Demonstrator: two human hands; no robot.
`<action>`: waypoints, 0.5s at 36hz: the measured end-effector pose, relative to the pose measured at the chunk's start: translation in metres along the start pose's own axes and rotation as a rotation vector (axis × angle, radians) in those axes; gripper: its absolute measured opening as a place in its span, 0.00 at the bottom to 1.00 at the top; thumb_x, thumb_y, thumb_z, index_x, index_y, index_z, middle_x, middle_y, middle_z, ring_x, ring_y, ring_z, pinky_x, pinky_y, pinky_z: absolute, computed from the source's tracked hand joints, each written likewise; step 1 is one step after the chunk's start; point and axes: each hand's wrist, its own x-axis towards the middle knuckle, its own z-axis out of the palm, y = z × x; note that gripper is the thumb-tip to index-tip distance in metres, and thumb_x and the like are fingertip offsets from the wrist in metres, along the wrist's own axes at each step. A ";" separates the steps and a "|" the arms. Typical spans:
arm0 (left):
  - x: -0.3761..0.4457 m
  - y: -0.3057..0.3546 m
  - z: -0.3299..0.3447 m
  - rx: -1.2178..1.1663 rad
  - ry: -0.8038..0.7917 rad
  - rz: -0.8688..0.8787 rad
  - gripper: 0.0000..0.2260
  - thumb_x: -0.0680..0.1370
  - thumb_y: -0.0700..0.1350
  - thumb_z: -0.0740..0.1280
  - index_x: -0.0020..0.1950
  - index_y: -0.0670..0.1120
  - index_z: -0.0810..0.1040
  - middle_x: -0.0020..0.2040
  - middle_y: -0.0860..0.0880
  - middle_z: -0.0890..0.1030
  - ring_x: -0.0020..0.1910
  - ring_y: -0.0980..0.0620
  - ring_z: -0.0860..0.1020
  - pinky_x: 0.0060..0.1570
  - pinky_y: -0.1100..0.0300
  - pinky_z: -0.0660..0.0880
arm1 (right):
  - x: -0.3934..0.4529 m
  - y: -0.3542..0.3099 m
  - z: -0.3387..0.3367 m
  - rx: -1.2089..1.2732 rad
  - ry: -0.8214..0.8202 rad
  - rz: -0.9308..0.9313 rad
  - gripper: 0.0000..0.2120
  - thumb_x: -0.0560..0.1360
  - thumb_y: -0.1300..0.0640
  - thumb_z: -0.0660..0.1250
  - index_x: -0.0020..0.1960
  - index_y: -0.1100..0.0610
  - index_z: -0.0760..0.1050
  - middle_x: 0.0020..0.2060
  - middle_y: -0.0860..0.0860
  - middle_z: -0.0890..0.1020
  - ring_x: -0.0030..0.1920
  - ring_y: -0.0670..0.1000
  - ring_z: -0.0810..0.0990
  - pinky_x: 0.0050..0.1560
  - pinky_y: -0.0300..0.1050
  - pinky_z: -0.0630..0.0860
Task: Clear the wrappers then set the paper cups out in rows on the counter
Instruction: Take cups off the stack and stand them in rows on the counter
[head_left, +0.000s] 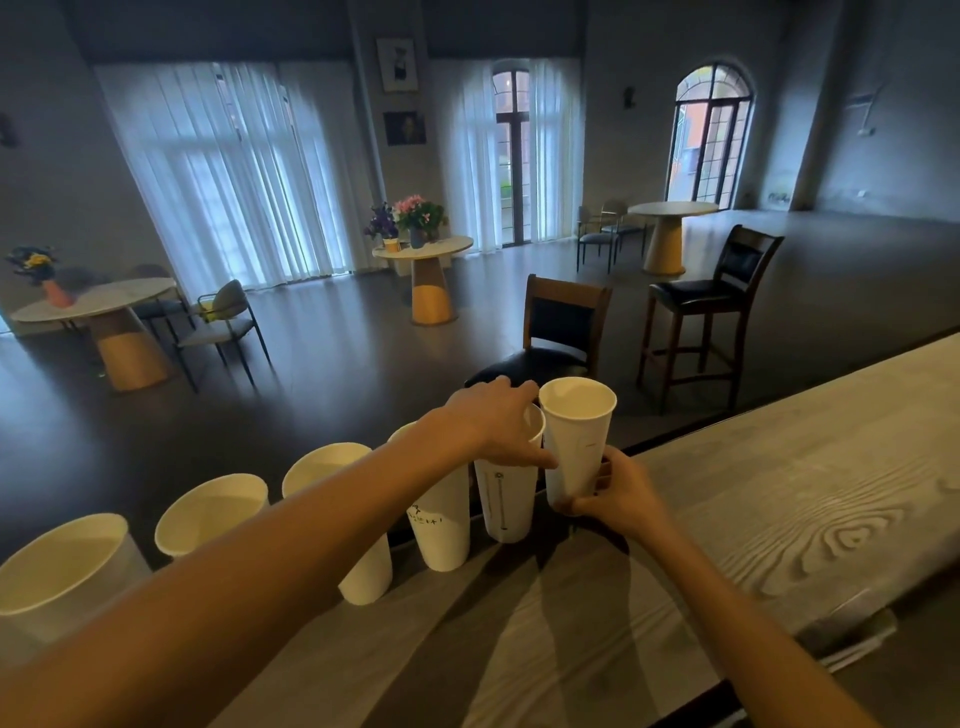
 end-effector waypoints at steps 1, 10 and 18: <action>-0.001 0.000 -0.002 -0.016 -0.010 -0.002 0.40 0.72 0.68 0.70 0.78 0.52 0.61 0.72 0.45 0.72 0.67 0.44 0.74 0.63 0.48 0.76 | -0.001 0.000 0.000 0.001 0.002 0.004 0.41 0.61 0.54 0.83 0.69 0.53 0.67 0.63 0.53 0.77 0.61 0.53 0.77 0.54 0.49 0.77; -0.004 0.000 -0.008 -0.166 -0.015 0.013 0.33 0.73 0.58 0.75 0.73 0.49 0.68 0.68 0.46 0.74 0.65 0.47 0.74 0.61 0.54 0.73 | -0.003 0.000 -0.003 -0.020 0.037 0.025 0.37 0.64 0.55 0.81 0.69 0.54 0.68 0.64 0.53 0.77 0.64 0.55 0.76 0.60 0.56 0.78; 0.004 0.001 -0.001 -0.218 0.033 0.022 0.31 0.73 0.60 0.75 0.71 0.48 0.71 0.66 0.47 0.75 0.61 0.49 0.75 0.54 0.60 0.71 | -0.002 0.005 -0.010 -0.048 0.047 0.033 0.37 0.63 0.53 0.81 0.68 0.52 0.69 0.63 0.52 0.77 0.62 0.53 0.77 0.56 0.51 0.78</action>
